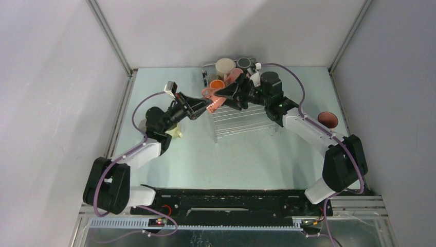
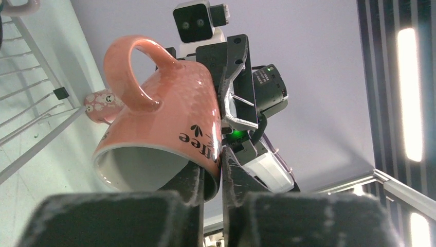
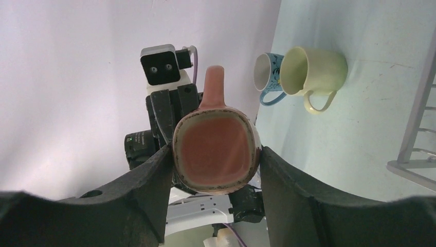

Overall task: Unload the cups from the dish rack
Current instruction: Place the cup at the center of the board.

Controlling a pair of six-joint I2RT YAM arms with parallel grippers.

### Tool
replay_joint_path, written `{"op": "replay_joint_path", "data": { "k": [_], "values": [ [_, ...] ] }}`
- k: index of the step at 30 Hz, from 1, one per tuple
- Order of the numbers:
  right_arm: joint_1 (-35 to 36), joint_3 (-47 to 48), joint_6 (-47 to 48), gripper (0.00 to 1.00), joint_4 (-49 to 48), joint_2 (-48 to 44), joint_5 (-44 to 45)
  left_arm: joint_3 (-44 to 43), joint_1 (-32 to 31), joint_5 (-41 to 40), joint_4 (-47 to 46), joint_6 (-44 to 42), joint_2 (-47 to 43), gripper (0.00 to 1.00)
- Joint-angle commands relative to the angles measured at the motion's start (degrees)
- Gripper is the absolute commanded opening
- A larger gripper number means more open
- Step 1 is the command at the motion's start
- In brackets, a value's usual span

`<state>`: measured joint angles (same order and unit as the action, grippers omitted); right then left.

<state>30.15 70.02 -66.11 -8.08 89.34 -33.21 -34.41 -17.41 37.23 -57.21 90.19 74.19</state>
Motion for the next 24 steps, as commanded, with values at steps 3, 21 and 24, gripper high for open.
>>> {"op": "replay_joint_path", "data": {
  "k": [3, 21, 24],
  "values": [
    [0.9, -0.4, 2.1, 0.47, -0.7, -4.1, 0.7, -1.7, -0.7, 0.5, -0.4, -2.5, -1.6, 0.00],
    [-2.3, -0.3, 18.0, 1.00, 20.5, -12.4, 14.5, -19.9, -0.7, -8.7, 65.3, -48.6, -13.6, 0.00],
    [-3.2, -0.4, 20.6, 1.00, 22.3, -13.7, 15.2, -23.0, -0.6, -12.0, 74.6, -56.7, -13.0, 0.00]
  ]
}}
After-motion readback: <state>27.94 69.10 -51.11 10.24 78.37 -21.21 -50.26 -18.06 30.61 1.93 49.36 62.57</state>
